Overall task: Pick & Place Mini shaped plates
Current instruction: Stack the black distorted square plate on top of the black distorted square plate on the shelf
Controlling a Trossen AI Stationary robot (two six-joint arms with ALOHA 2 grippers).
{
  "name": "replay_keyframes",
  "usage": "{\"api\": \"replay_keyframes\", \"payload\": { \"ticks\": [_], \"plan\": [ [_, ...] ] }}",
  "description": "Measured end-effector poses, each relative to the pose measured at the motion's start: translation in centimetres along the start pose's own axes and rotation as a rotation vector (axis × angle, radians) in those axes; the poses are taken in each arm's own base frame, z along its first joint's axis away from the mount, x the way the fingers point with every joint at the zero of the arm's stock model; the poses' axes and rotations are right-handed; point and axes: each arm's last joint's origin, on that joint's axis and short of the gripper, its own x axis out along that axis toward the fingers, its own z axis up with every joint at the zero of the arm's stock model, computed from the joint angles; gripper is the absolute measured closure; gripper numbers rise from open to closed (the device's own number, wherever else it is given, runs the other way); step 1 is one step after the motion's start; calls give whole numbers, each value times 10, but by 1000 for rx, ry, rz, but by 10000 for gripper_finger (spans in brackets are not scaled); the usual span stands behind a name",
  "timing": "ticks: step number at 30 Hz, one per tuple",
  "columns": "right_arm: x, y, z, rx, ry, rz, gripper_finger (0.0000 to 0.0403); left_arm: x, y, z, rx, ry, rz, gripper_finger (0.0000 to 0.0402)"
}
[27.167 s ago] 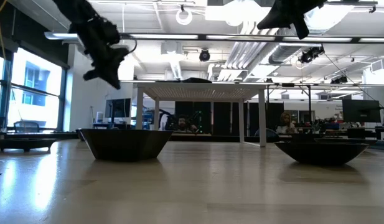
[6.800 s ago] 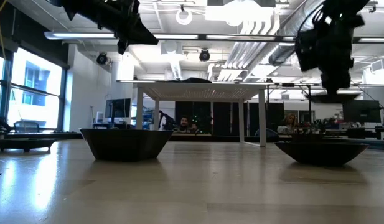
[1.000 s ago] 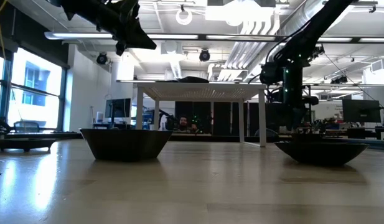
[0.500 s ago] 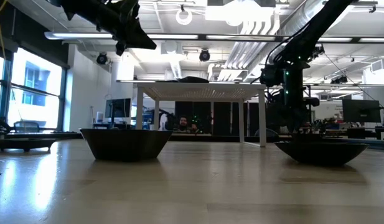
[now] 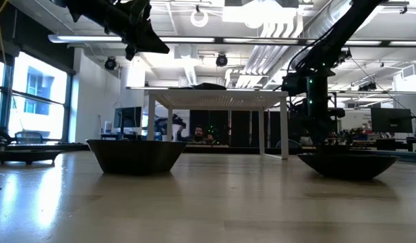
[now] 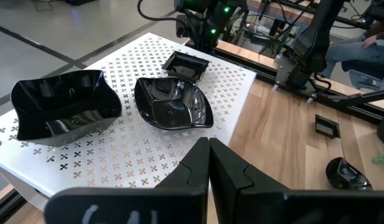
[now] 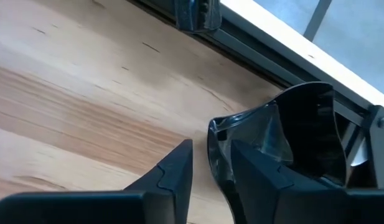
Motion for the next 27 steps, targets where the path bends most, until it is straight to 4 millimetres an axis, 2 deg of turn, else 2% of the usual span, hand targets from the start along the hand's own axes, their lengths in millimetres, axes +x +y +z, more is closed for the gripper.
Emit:
{"api": "replay_keyframes", "payload": {
  "ticks": [6,15,27],
  "plan": [
    [1,0,0,15,7,0,310,0,0,0,9,0,0,401],
    [3,3,0,103,1,-28,283,0,0,0,26,0,1,401],
    [8,6,-1,94,18,-49,315,0,0,0,29,-1,0,401]
  ]
}}
